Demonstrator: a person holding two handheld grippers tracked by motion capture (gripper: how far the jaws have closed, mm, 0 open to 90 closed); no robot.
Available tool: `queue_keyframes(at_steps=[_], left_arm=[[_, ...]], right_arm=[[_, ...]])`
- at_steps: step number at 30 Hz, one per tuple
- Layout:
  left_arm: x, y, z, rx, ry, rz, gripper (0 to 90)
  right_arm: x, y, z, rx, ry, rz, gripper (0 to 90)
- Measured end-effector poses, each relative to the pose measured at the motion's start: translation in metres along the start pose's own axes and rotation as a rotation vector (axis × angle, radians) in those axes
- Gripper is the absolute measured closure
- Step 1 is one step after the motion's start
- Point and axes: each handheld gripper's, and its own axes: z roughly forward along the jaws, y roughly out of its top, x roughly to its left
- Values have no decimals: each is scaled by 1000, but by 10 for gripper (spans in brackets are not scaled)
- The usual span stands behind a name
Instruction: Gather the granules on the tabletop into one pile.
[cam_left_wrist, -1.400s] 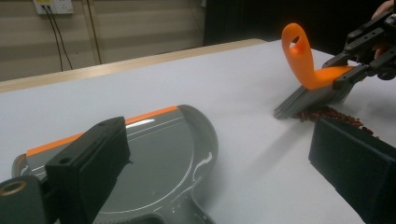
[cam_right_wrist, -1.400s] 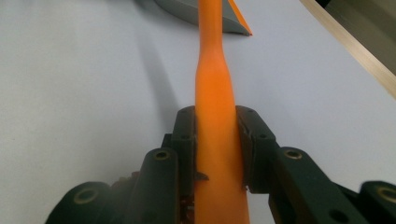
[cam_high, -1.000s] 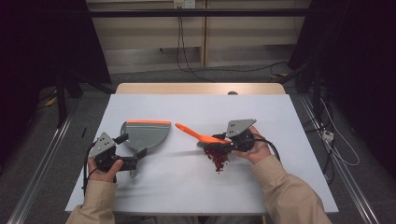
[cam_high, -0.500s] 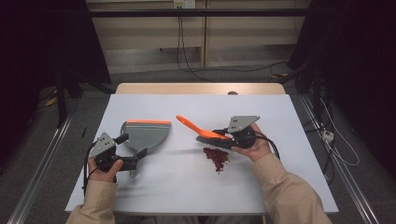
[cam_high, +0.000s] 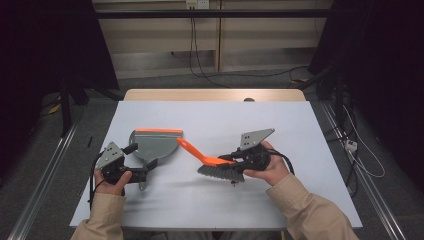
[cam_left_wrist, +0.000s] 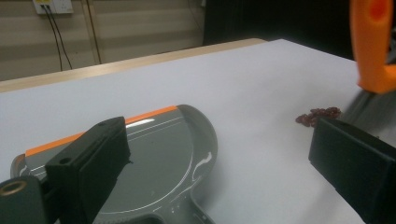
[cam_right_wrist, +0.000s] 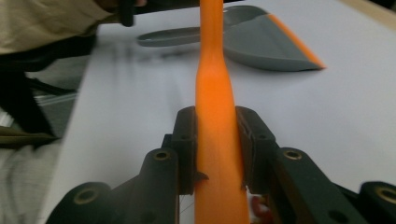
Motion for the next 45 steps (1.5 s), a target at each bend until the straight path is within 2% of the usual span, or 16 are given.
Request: queue_keyframes(at_steps=[3,5,7,11,17,24,27,30,33,35,37,40,43,45], left_arm=[[0,0,0,4,0,0,48],[0,0,0,3,-2,2,48],[0,0,0,-1,-1,0,48],[1,0,0,1,2,-2,48],[1,0,0,5,3,-2,48],[1,0,0,5,5,-5,48],[1,0,0,4,1,-1,48],[1,0,0,-2,2,-4,48],[1,0,-1,-6,1,-5,48],[1,0,-2,-6,1,-6,48],[1,0,-2,-8,1,-8,48],[1,1,-2,-8,0,-4,48],[1,1,-2,-8,-2,-5,48],[1,1,-3,-10,-2,-5,48]], right_arm=[[2,-9,6,31,41,16,715],[-1,-15,8,55,43,32,715],[-9,-20,9,38,42,60,715],[-24,-22,9,19,24,64,714],[-36,-19,12,17,8,45,714],[-38,-15,12,0,-1,55,715],[-36,-12,8,-40,-18,96,715],[-34,-7,1,-72,-86,124,714],[-30,-4,-8,-66,-212,165,714],[-27,-5,-13,-91,-276,221,714],[-22,-6,-17,-111,-380,248,714],[-16,-7,-21,-115,-501,297,714],[-9,-9,-23,-101,-623,301,714],[-6,-12,-23,-86,-680,298,714]])
